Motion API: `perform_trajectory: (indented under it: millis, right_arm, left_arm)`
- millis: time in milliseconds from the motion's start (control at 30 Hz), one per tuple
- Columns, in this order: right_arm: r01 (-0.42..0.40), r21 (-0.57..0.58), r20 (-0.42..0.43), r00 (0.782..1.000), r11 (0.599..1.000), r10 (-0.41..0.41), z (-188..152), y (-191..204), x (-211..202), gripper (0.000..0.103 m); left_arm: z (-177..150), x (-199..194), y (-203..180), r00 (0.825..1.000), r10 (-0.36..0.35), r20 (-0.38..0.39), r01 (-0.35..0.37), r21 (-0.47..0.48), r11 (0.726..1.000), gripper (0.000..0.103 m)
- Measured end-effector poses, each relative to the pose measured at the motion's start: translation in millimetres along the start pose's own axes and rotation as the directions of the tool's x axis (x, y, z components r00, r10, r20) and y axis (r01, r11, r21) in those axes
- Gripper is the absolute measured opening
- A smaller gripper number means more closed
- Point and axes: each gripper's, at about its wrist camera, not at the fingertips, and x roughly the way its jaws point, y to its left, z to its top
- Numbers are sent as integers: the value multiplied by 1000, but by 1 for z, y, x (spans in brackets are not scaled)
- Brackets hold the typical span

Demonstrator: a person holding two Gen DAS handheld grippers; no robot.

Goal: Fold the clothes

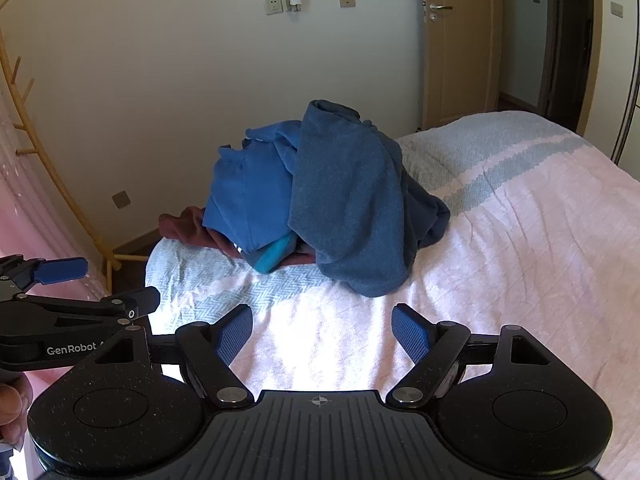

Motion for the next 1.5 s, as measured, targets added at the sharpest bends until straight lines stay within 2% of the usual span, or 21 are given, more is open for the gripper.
perform_trajectory:
  millis: [200,367,1133,1500]
  right_arm:
    - [-4,0,0,1000,1000,4,1,-1,1,80]
    - [-6,-1,1,1000,1000,6,-1,-3,1,80]
    - [-10,5,-8,1000,1000,10,-3,-1,2,80]
    - [3,-4,-11,1000,1000,-3,-21,-25,-4,80]
  left_arm:
    - [3,7,-1,999,-23,-29,23,-8,1000,88]
    - [-1,1,5,999,-32,-14,32,-27,999,88]
    - [-5,-4,7,999,-23,-27,22,-31,999,88]
    - [-9,8,1,998,-46,-33,45,-18,999,88]
